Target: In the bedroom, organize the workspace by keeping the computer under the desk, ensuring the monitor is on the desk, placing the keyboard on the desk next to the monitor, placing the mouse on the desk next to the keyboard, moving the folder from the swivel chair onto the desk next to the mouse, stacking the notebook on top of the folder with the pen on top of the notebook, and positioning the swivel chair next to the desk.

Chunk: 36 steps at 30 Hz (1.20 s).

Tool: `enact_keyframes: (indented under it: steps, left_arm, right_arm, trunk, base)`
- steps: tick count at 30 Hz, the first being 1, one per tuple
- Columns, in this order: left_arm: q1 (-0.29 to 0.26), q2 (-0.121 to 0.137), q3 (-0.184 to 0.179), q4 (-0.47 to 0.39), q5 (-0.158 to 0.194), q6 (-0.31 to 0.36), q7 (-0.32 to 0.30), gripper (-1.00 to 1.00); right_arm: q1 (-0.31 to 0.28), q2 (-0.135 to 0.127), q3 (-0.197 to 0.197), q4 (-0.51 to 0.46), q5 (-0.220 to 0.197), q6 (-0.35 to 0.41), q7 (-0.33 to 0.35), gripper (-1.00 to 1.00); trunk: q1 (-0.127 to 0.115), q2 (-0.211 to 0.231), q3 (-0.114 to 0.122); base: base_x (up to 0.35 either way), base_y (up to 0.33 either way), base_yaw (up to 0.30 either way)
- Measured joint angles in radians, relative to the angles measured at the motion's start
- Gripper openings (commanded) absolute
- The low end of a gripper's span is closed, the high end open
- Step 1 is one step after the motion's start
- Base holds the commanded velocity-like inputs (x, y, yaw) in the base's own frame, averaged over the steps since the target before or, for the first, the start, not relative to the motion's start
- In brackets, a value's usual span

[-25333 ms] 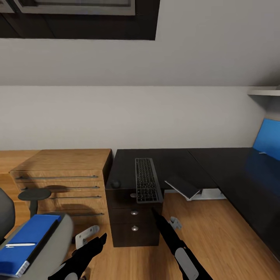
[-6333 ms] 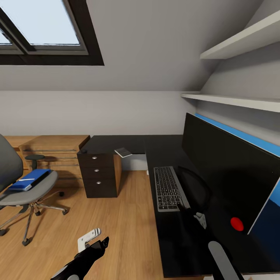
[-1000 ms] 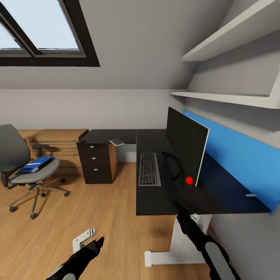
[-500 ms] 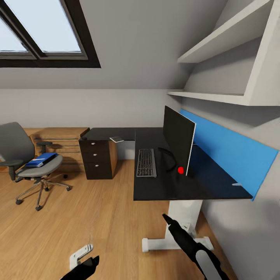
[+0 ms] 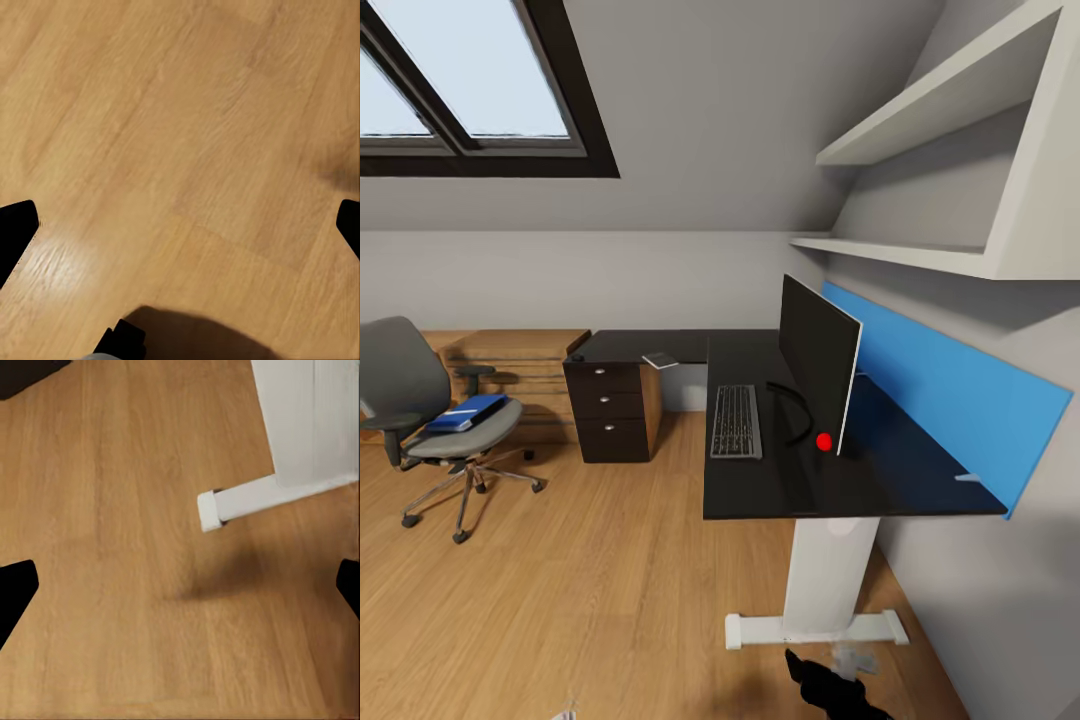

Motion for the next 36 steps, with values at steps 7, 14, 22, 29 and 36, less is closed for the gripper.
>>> enact_keyframes:
  steps: [7, 14, 22, 29, 36]
  left_arm:
    - [0.0, 0.002, 0.003, 0.129, -0.036, -0.075, -0.081, 1.0]
    - [0.0, -0.003, 0.003, 0.223, -0.074, -0.093, -0.128, 1.0]
    - [0.0, -0.006, 0.002, 0.27, -0.077, -0.093, -0.175, 1.0]
    - [0.0, -0.006, 0.004, 0.311, -0.079, -0.173, -0.197, 1.0]
    - [0.0, -0.008, 0.004, 0.33, -0.079, -0.225, -0.197, 1.0]
  right_arm:
    - [0.001, 0.004, 0.0, 0.199, 0.137, -0.257, 0.006, 1.0]
    - [0.001, 0.044, -0.002, 0.38, 0.197, -0.454, 0.003, 1.0]
    - [0.001, 0.051, -0.007, 0.383, 0.189, -0.46, 0.003, 1.0]
    - [0.001, 0.062, -0.011, 0.416, 0.189, -0.522, -0.097, 1.0]
    - [0.001, 0.089, -0.008, 0.426, 0.2, -0.558, -0.11, 1.0]
  trunk:
    - [-0.027, 0.049, 0.022]
    - [-0.054, 0.098, 0.044]
    - [-0.084, 0.154, 0.069]
    - [-0.092, 0.168, 0.075]
    - [-0.092, 0.168, 0.074]
  base:
    - [0.0, 0.0, 0.0]
    - [0.0, 0.0, 0.0]
    - [0.0, 0.0, 0.0]
    - [0.0, 0.0, 0.167]
    - [0.0, 0.0, 0.072]
